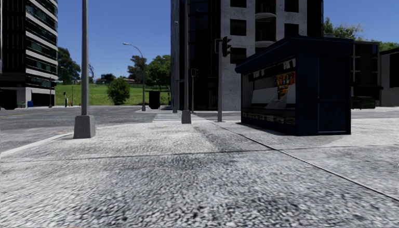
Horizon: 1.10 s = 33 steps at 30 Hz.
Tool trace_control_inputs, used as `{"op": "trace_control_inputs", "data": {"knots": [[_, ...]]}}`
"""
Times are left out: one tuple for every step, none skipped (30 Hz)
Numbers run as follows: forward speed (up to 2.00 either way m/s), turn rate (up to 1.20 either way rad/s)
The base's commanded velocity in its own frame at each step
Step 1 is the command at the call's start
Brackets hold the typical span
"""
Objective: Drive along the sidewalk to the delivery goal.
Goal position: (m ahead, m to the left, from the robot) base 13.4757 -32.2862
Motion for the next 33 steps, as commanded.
{"op": "trace_control_inputs", "data": {"knots": [[1.53, -0.50], [1.53, -0.50], [1.53, -0.50], [1.52, -0.51], [1.52, -0.56], [1.52, -0.58], [1.52, -0.58], [1.52, -0.58], [1.52, -0.58], [1.52, -0.58], [1.52, -0.58], [1.52, -0.58], [1.52, -0.58], [1.52, -0.58], [1.52, -0.58], [1.52, -0.58], [1.52, -0.58], [1.52, -0.58], [1.52, -0.58], [1.52, -0.58], [1.52, -0.58], [1.52, -0.58], [1.52, -0.58], [1.52, -0.58], [1.52, -0.58], [1.52, -0.58], [1.52, -0.58], [1.52, -0.58], [1.52, -0.58], [1.52, -0.58], [1.52, -0.58], [1.52, -0.58], [1.52, -0.58]]}}
